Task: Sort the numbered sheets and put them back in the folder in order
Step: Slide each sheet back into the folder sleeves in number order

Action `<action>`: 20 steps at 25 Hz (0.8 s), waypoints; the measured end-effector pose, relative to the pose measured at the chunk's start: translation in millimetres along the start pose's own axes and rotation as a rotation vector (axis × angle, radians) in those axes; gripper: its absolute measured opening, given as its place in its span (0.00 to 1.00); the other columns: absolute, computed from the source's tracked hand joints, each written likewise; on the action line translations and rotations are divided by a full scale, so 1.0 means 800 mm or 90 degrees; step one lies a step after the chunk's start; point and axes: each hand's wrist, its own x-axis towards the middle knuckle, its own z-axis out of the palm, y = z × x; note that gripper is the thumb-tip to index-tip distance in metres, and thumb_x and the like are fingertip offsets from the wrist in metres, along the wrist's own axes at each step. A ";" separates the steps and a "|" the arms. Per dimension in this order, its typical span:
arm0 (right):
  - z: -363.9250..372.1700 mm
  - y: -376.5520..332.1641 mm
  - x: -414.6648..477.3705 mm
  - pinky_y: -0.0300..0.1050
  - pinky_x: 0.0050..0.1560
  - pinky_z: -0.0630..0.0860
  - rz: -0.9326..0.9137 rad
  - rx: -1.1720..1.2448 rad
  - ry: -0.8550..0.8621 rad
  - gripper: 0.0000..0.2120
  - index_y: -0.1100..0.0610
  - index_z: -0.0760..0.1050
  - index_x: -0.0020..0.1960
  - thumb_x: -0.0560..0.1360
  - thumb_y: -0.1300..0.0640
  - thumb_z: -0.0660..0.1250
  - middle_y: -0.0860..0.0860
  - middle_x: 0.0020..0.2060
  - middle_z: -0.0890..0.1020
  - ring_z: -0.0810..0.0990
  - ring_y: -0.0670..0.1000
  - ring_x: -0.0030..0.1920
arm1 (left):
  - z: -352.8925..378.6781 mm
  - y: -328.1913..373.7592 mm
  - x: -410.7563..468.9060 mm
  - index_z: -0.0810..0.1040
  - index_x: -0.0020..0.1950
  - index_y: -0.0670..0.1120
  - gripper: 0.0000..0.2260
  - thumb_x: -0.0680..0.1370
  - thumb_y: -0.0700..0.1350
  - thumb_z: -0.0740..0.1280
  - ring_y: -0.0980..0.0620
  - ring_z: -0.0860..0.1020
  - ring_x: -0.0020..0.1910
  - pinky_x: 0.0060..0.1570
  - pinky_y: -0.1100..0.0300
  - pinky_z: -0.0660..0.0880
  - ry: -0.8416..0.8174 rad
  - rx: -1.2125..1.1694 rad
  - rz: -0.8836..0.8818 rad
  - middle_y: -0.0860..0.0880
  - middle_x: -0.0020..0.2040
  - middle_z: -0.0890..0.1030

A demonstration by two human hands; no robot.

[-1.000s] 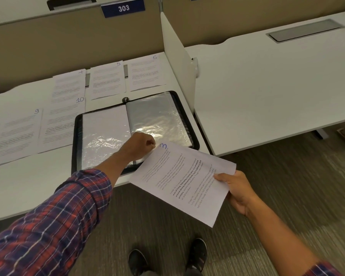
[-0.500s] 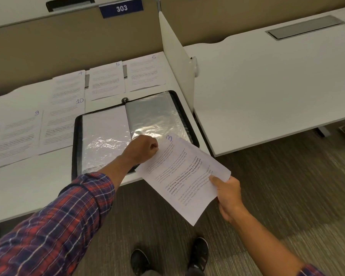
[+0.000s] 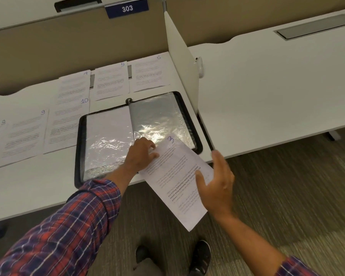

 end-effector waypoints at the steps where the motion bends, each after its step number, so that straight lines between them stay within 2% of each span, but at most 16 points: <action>1: 0.012 -0.009 0.007 0.45 0.75 0.62 -0.087 -0.009 -0.039 0.32 0.54 0.64 0.80 0.80 0.52 0.71 0.49 0.75 0.70 0.67 0.45 0.74 | 0.001 -0.001 0.000 0.83 0.58 0.48 0.16 0.75 0.55 0.77 0.49 0.78 0.55 0.58 0.48 0.78 0.007 0.001 0.002 0.49 0.57 0.80; 3: 0.043 -0.023 0.019 0.43 0.75 0.63 -0.216 -0.047 -0.125 0.29 0.57 0.67 0.78 0.80 0.52 0.71 0.52 0.74 0.74 0.71 0.49 0.74 | 0.002 -0.005 0.001 0.84 0.56 0.48 0.16 0.75 0.56 0.77 0.49 0.78 0.55 0.57 0.47 0.78 0.017 0.002 0.005 0.49 0.56 0.80; 6: 0.085 -0.032 0.038 0.47 0.73 0.67 -0.336 -0.135 -0.188 0.25 0.59 0.74 0.73 0.79 0.53 0.73 0.56 0.69 0.80 0.79 0.55 0.69 | 0.002 -0.007 0.002 0.84 0.56 0.49 0.15 0.76 0.56 0.76 0.48 0.77 0.56 0.57 0.47 0.77 0.014 0.017 0.015 0.48 0.57 0.80; 9: 0.108 -0.032 0.055 0.51 0.69 0.73 -0.411 -0.203 -0.232 0.20 0.61 0.78 0.68 0.78 0.56 0.73 0.57 0.63 0.83 0.83 0.57 0.63 | 0.002 -0.011 0.005 0.84 0.56 0.49 0.15 0.76 0.57 0.76 0.47 0.76 0.57 0.57 0.47 0.77 0.019 0.028 0.026 0.48 0.57 0.80; 12: 0.124 -0.028 0.073 0.54 0.71 0.73 -0.441 -0.264 -0.296 0.19 0.60 0.77 0.69 0.81 0.53 0.68 0.58 0.65 0.82 0.81 0.58 0.65 | 0.004 -0.016 0.008 0.85 0.55 0.50 0.14 0.76 0.57 0.75 0.48 0.76 0.57 0.56 0.48 0.77 0.030 0.016 0.034 0.48 0.57 0.80; 14: 0.133 -0.025 0.082 0.57 0.78 0.63 -0.410 -0.332 -0.380 0.25 0.56 0.69 0.77 0.85 0.44 0.59 0.58 0.76 0.72 0.70 0.59 0.76 | 0.003 -0.020 0.009 0.85 0.56 0.48 0.13 0.76 0.54 0.76 0.48 0.77 0.56 0.56 0.49 0.76 0.032 -0.011 0.045 0.48 0.56 0.81; 16: 0.142 -0.018 0.088 0.60 0.83 0.50 -0.395 -0.409 -0.455 0.32 0.47 0.54 0.84 0.85 0.35 0.49 0.57 0.84 0.55 0.53 0.59 0.84 | -0.004 -0.027 0.010 0.85 0.57 0.46 0.11 0.78 0.48 0.75 0.47 0.79 0.55 0.56 0.51 0.76 0.020 -0.044 0.066 0.47 0.55 0.83; 18: 0.149 -0.013 0.091 0.62 0.82 0.42 -0.380 -0.463 -0.486 0.34 0.41 0.41 0.85 0.83 0.30 0.43 0.55 0.85 0.42 0.41 0.58 0.84 | -0.017 -0.039 0.008 0.84 0.59 0.43 0.09 0.79 0.42 0.72 0.47 0.81 0.55 0.57 0.53 0.77 0.009 -0.069 0.083 0.45 0.56 0.84; 20: 0.153 -0.014 0.091 0.62 0.82 0.39 -0.336 -0.475 -0.476 0.36 0.39 0.35 0.83 0.81 0.28 0.41 0.53 0.84 0.37 0.37 0.58 0.84 | -0.027 -0.051 0.000 0.84 0.56 0.43 0.06 0.79 0.40 0.71 0.47 0.81 0.51 0.54 0.52 0.78 0.032 -0.070 0.105 0.45 0.53 0.84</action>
